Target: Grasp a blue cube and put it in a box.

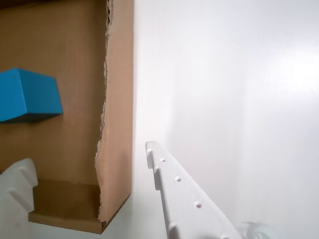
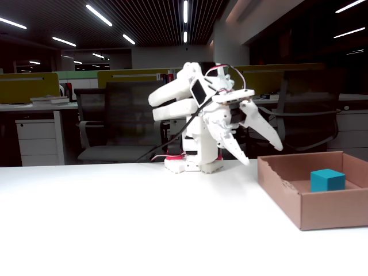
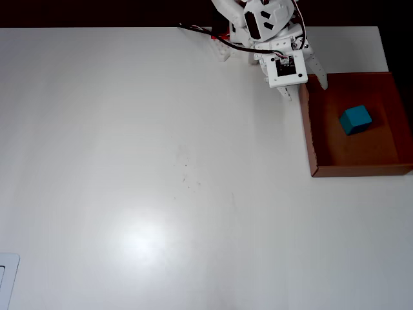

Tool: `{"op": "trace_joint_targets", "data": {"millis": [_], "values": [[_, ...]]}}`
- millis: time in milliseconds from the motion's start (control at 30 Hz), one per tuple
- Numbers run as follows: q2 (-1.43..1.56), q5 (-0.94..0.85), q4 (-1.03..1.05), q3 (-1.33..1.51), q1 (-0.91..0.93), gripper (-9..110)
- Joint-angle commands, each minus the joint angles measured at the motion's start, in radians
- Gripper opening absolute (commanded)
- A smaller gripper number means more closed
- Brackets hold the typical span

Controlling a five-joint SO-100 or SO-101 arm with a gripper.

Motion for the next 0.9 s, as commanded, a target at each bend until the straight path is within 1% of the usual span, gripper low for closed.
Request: {"op": "trace_joint_targets", "data": {"millis": [0,200,867], "values": [[0.012,0.008,-0.028,0.000,-0.020,27],[0.011,0.008,-0.026,0.000,-0.078,26],[0.008,0.008,-0.002,0.000,-0.149,25]]}}
